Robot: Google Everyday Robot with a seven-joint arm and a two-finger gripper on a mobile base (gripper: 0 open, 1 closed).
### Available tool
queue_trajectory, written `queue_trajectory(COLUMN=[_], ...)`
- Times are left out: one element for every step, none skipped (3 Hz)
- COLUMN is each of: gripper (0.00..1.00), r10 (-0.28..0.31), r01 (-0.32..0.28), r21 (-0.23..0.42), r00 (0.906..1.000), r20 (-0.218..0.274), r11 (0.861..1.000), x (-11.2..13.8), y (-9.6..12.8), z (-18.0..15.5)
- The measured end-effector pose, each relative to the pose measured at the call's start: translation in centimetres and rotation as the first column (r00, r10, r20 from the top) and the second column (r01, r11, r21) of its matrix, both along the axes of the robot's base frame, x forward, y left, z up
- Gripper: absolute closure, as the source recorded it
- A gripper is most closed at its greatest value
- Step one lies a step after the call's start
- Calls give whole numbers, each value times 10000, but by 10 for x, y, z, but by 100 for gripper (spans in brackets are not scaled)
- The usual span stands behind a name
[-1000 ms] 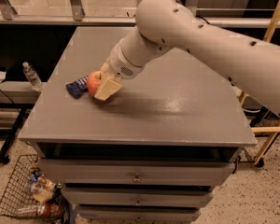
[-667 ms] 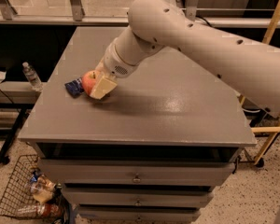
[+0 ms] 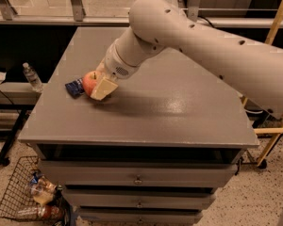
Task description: Move apple near rxbar blueberry
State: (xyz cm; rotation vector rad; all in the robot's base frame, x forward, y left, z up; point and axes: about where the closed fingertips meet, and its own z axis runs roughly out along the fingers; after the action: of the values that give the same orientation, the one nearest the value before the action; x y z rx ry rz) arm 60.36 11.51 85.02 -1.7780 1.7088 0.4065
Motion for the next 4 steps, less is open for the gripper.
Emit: queue_trajectory(gripper=[36, 13, 0, 0], r10=[28, 57, 83, 83], r01=[-28, -57, -83, -83], r21=[-7, -15, -22, -22], r00=[10000, 10000, 10000, 10000], r20=[-12, -25, -37, -37], r11=[10000, 10000, 10000, 10000], x=[-1, -2, -2, -2], y=[1, 3, 4, 4], z=[-1, -2, -2, -2])
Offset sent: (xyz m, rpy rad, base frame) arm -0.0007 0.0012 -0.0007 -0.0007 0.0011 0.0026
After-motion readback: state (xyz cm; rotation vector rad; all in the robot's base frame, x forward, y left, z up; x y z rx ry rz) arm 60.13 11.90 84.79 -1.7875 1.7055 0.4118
